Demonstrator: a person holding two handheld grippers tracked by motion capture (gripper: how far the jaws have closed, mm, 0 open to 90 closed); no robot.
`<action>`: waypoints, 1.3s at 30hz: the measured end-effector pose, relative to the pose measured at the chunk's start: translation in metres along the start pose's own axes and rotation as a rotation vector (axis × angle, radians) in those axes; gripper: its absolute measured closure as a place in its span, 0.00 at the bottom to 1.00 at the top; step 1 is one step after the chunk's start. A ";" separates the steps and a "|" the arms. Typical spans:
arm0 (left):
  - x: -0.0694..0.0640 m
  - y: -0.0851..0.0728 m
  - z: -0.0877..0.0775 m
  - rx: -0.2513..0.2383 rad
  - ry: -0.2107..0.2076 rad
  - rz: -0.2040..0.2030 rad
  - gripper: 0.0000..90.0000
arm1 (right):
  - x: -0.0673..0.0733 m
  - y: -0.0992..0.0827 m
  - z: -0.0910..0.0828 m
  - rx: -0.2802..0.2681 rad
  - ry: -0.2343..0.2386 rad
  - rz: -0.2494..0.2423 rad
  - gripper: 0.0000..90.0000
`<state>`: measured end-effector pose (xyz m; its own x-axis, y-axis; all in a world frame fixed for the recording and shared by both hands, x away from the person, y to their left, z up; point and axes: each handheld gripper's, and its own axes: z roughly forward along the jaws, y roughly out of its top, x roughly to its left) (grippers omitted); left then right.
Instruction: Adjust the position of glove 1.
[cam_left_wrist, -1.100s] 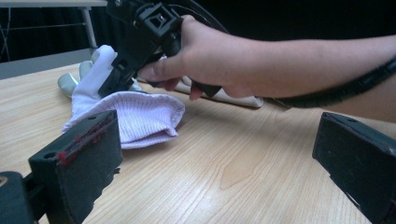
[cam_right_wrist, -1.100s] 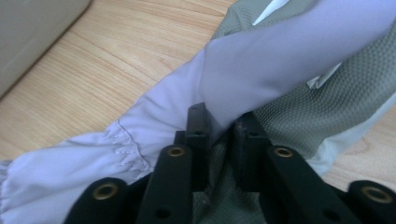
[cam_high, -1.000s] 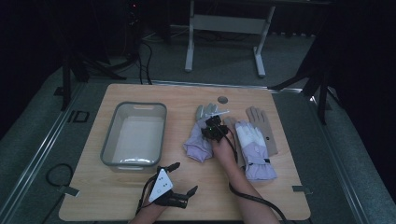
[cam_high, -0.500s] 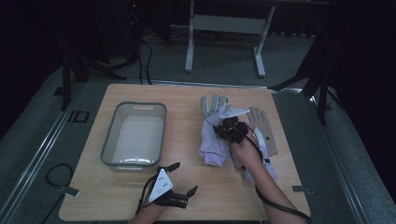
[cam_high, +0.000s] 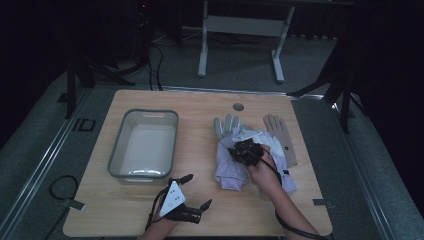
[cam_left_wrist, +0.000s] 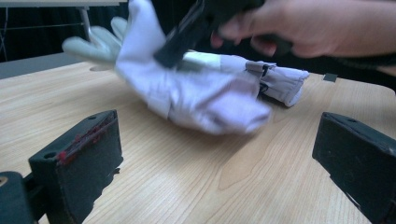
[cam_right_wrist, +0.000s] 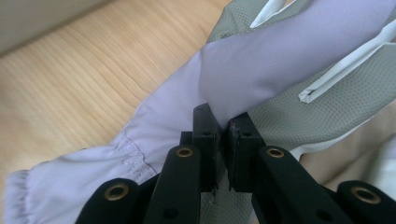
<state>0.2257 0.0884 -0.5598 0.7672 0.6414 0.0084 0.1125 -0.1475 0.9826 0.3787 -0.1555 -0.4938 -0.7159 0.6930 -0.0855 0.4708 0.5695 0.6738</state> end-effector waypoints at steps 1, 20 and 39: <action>0.000 0.000 0.000 -0.001 0.000 -0.002 0.02 | 0.000 -0.002 0.005 0.007 0.000 0.001 0.93; 0.000 0.000 -0.001 -0.005 -0.001 -0.007 0.02 | -0.007 -0.009 0.020 0.035 0.062 0.003 0.43; 0.001 0.000 0.000 -0.005 0.001 -0.014 0.02 | -0.053 -0.021 -0.056 -0.053 -0.042 0.008 0.49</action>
<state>0.2261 0.0894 -0.5599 0.7648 0.6442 -0.0052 0.1200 -0.1345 0.9836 0.3779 -0.2292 -0.4621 -0.6896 0.7158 -0.1096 0.4476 0.5403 0.7125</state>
